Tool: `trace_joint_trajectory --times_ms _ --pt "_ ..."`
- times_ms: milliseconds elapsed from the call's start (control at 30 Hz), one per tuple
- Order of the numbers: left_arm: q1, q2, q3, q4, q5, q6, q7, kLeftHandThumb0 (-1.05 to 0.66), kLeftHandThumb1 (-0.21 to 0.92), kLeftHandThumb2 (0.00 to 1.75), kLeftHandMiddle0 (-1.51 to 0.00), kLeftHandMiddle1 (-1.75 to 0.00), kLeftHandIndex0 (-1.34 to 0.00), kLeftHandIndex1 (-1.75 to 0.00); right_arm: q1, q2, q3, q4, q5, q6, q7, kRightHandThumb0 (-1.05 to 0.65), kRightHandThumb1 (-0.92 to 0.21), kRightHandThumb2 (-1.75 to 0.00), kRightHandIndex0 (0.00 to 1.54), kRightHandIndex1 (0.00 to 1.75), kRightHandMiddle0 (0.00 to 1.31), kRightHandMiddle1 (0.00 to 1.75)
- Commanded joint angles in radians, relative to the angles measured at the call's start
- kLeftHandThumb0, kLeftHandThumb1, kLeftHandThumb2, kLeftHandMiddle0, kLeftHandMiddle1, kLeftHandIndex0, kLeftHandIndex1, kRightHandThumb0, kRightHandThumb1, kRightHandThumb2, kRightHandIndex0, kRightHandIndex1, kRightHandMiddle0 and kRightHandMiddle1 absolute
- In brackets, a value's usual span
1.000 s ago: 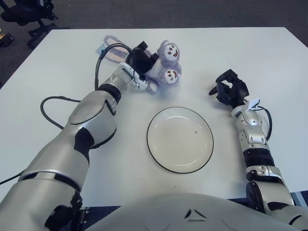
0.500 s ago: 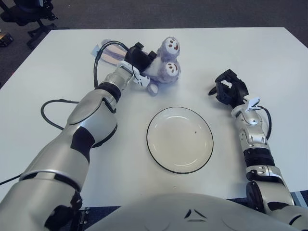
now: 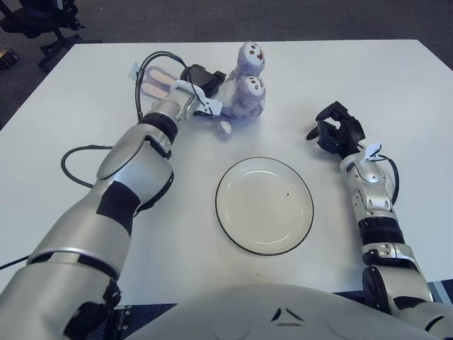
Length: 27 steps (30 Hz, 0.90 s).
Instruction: Put the doll into the plate.
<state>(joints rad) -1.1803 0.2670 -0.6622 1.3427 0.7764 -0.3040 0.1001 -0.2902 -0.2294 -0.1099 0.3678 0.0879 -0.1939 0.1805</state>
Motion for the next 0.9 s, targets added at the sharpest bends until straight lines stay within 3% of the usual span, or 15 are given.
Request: trace_joint_trajectory --times_ms 0,600,667,867 --pt "0.043 0.005 0.020 0.007 -0.025 -0.032 -0.090 0.00 0.25 1.39 -0.66 -1.70 -0.45 -1.75 0.030 -0.005 0.023 0.013 -0.019 0.036 0.022 -0.39 -0.65 -0.88 0.85 1.75 0.37 1.75" --pt "0.015 0.068 0.096 -0.047 -0.105 -0.156 -0.305 0.00 0.27 1.36 -0.66 -1.70 -0.43 -1.75 0.027 -0.022 0.036 0.018 -0.026 0.040 0.027 -0.39 -0.65 -0.87 0.84 1.75 0.37 1.75" --pt "0.014 0.073 0.104 -0.053 -0.116 -0.163 -0.324 -0.25 0.39 1.22 -0.83 -1.73 -0.46 -1.75 0.025 -0.024 0.038 0.020 -0.026 0.041 0.027 -0.39 -0.65 -0.87 0.84 1.75 0.37 1.75" --pt "0.018 0.090 0.135 -0.082 -0.154 -0.191 -0.383 -0.40 0.47 1.11 -0.95 -1.74 -0.48 -1.75 0.023 -0.027 0.040 0.023 -0.026 0.041 0.026 -0.39 -0.66 -0.87 0.84 1.75 0.37 1.75"
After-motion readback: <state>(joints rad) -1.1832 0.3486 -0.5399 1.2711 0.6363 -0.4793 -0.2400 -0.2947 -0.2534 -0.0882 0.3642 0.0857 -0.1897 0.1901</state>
